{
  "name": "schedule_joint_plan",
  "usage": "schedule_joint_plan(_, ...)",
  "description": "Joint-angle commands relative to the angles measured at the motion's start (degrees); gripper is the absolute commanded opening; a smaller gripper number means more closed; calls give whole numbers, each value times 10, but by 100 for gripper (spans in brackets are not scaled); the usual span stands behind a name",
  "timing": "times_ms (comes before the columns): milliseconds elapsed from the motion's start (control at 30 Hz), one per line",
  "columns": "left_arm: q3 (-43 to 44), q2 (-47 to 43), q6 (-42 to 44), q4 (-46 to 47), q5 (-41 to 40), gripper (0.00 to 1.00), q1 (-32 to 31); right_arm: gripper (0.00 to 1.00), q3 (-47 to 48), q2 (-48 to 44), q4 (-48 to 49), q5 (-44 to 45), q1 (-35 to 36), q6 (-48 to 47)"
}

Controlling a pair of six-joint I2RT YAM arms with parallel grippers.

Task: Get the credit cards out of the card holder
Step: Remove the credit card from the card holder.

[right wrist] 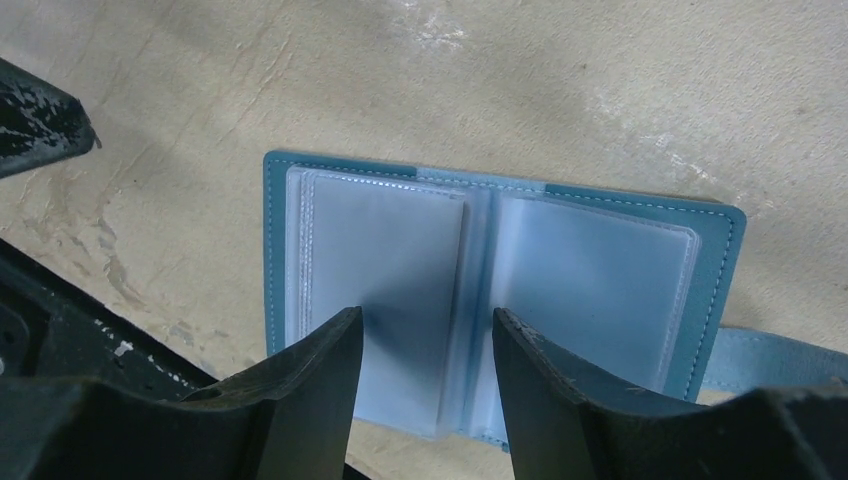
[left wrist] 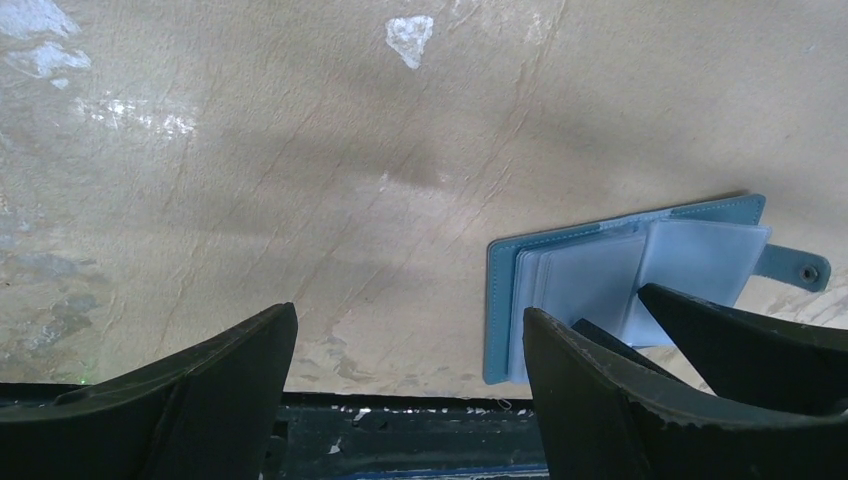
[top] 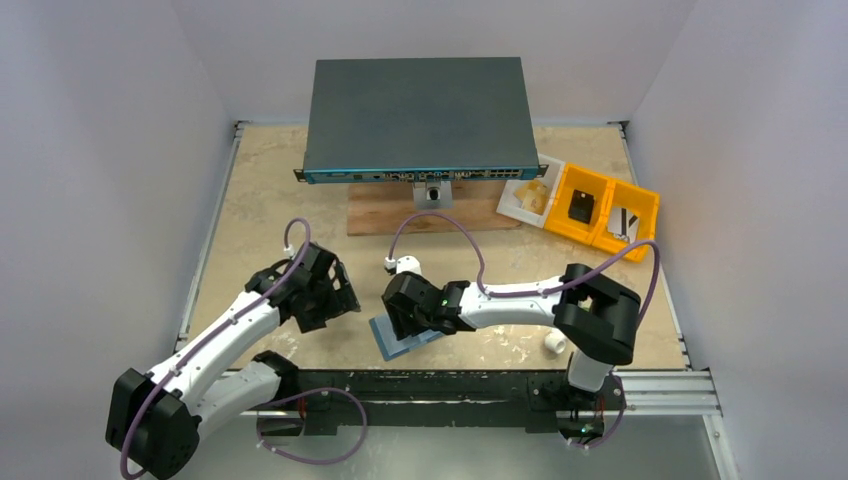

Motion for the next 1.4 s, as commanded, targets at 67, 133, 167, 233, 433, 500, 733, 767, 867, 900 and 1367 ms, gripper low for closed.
schedule_joint_plan(67,-9,-3,-1,9,15,83,4,50,36,7,13,21,14,-7)
schedule_joint_plan(133,-11,-1,1,12,18,83,4,50,41,17,10,22,16,-4)
schedule_joint_plan(167,-11,0,1,14,20,83,4,49,44,22,5,23,17,-2)
schedule_joint_plan(233,-12,2,2,21,23,83,4,48,48,31,-1,27,19,1)
schedule_joint_plan(433,-12,17,9,35,43,83,4,38,56,53,-19,30,21,8)
schedule_joint_plan(500,-13,18,10,37,46,83,5,32,53,58,-21,28,21,12)
schedule_joint_plan(733,-23,18,23,60,79,82,4,12,16,59,-2,-16,20,56)
schedule_joint_plan(767,-26,18,25,67,87,81,4,10,9,59,4,-20,19,59)
schedule_joint_plan(867,-33,23,33,85,110,74,3,5,-1,62,14,-36,14,77)
schedule_joint_plan(900,-33,26,36,90,118,70,2,3,-4,64,15,-42,10,85)
schedule_joint_plan(1367,1,80,29,131,126,15,-75,0,-100,41,112,-130,-60,145)
